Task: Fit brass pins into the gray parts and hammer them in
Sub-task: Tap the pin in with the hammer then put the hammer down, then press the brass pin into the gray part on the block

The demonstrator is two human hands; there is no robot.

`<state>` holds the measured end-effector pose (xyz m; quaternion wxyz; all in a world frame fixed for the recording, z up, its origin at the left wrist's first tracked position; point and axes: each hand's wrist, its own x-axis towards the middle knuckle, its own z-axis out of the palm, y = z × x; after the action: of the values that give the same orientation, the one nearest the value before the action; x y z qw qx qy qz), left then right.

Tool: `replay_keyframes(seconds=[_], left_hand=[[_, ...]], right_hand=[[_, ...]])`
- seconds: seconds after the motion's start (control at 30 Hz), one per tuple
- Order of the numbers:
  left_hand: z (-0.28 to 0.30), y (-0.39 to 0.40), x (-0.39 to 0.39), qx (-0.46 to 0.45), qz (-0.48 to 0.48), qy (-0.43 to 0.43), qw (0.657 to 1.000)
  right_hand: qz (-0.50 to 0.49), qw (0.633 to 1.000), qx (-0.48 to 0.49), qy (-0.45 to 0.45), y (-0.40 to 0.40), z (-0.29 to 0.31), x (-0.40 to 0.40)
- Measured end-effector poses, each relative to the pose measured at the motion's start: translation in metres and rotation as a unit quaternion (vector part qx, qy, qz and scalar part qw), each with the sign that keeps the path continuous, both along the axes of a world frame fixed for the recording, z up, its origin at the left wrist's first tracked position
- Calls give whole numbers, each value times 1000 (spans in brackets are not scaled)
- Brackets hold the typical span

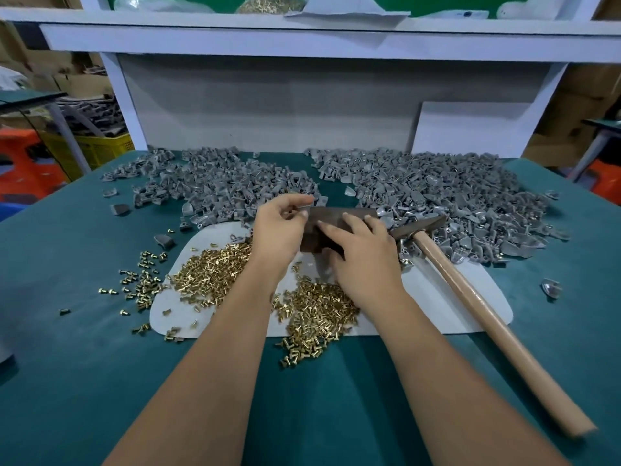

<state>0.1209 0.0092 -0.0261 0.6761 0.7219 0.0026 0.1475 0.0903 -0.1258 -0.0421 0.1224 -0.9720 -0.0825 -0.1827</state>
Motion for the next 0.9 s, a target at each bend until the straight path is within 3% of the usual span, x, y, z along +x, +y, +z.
replay_keyframes(seconds=[0.3, 0.43, 0.53, 0.63, 0.7, 0.9], left_hand=[[6, 6, -4, 1, -31, 22, 999], [7, 7, -4, 5, -28, 26, 999], [7, 6, -5, 12, -14, 26, 1000], [7, 5, -6, 49, 47, -4, 998], [9, 4, -8, 44, 66, -27, 996], [6, -9, -8, 29, -21, -47, 998]], right_hand=[[-8, 997, 18, -75, 3, 3, -13], [-89, 990, 86, -62, -3, 5, -9], [-132, 987, 47, -83, -11, 8, -10], [-21, 989, 55, -138, -12, 19, -16], [47, 992, 33, -112, 0, 25, -23], [82, 994, -64, -27, 26, 20, -31]])
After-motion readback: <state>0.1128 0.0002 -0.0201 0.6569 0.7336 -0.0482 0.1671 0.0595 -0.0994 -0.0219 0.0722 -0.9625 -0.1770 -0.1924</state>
